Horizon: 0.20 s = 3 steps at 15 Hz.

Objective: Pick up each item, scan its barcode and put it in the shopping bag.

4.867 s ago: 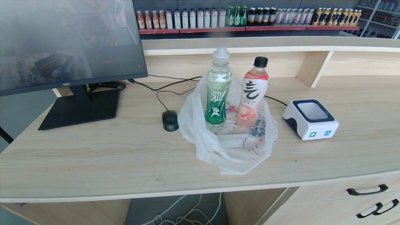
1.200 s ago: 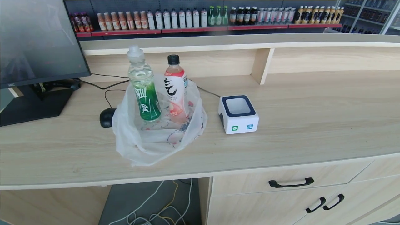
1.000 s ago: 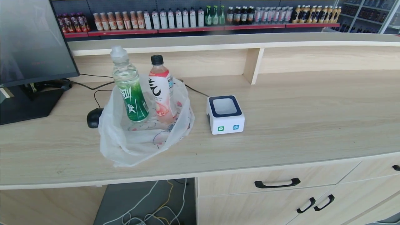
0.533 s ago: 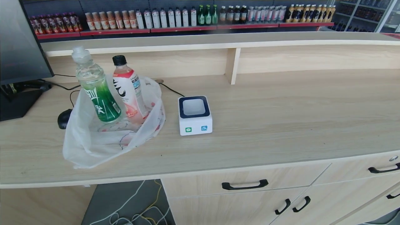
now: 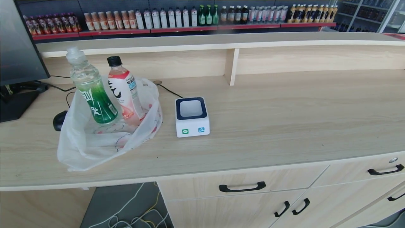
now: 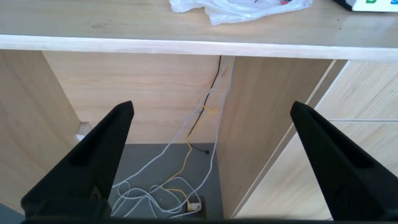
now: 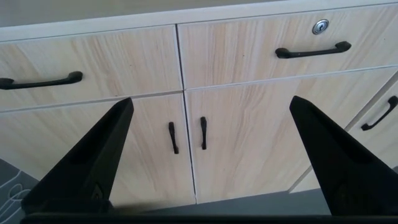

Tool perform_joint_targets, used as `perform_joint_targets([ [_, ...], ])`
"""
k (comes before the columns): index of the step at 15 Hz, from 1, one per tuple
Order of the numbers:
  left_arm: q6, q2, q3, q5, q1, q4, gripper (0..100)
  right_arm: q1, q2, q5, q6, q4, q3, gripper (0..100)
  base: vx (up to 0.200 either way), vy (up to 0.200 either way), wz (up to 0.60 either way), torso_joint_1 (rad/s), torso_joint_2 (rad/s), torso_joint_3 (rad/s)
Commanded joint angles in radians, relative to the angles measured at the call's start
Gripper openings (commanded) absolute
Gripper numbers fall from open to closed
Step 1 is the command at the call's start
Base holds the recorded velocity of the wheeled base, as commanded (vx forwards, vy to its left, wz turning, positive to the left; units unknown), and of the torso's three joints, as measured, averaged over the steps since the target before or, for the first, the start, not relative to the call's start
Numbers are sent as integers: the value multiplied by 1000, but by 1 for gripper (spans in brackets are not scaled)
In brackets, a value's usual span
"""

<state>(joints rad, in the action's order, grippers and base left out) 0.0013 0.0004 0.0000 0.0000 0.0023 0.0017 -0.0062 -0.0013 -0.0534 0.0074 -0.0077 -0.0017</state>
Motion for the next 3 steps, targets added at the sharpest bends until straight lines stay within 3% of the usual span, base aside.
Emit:
perform_joint_targets([
  [1,0,0,0,0,1,0,100,0,1,0,0,0,0,100,0,0,0,0,0,0],
  [3,0,0,0,0,1,0,100,2,1,0,-1,0,0,100,0,0,0,0,0,0],
])
